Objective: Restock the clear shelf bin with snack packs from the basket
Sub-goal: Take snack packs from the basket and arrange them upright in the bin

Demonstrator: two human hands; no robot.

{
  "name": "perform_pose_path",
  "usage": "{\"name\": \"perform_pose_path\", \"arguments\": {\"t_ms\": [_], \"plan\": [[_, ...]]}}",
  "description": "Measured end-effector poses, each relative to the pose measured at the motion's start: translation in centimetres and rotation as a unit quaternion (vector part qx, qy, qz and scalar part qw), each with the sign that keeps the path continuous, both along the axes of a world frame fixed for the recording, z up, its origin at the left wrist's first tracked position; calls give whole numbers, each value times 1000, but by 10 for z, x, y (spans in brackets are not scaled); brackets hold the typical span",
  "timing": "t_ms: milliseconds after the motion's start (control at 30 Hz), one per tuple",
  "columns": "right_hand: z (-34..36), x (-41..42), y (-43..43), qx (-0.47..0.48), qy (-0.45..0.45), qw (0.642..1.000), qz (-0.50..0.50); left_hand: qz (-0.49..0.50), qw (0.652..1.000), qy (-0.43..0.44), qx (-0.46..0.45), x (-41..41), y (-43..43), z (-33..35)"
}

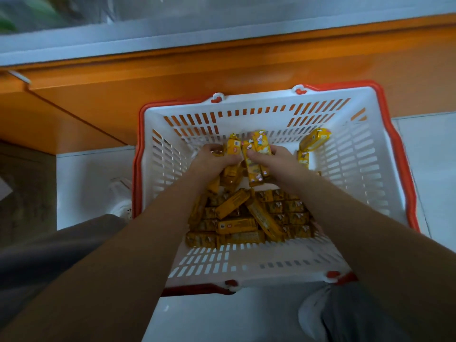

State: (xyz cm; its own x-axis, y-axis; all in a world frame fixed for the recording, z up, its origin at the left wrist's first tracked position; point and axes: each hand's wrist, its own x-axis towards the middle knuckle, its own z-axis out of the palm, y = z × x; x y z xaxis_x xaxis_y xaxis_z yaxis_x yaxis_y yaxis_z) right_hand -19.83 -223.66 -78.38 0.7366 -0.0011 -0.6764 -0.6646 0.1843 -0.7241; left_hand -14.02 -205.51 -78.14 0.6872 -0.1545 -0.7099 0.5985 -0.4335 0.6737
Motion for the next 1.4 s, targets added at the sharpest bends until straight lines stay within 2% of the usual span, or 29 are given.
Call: {"name": "perform_pose_path", "arguments": {"t_ms": [167, 267, 333, 467, 633, 733, 867, 1000, 1133, 1400], "plan": [[66, -11, 5, 86, 2, 993, -77, 1, 996, 5, -88, -17, 1, 78], [124, -12, 4, 82, -13, 994, -78, -8, 990, -5, -139, -19, 1, 132], [192, -24, 6, 75, -42, 992, -91, -2, 983, -30, -181, -29, 8, 198], [243, -37, 5, 88, -75, 989, -97, -8, 977, -70, -202, -35, 9, 238], [323, -64, 11, 157, -170, 965, -127, -14, 968, -149, -201, -52, 15, 319], [339, -73, 19, 181, -208, 951, -137, -5, 959, -165, -230, -61, 18, 334], [342, -71, 28, 198, -192, 948, -157, 38, 948, -156, -275, -66, 18, 336], [338, -64, 31, 154, -200, 955, -154, 70, 943, -138, -295, -57, 18, 331], [330, -60, 34, 103, -207, 964, -130, 76, 946, -139, -282, -48, 16, 325], [329, -47, 41, 99, -193, 968, -124, 76, 950, -164, -254, -45, 13, 321]]}}
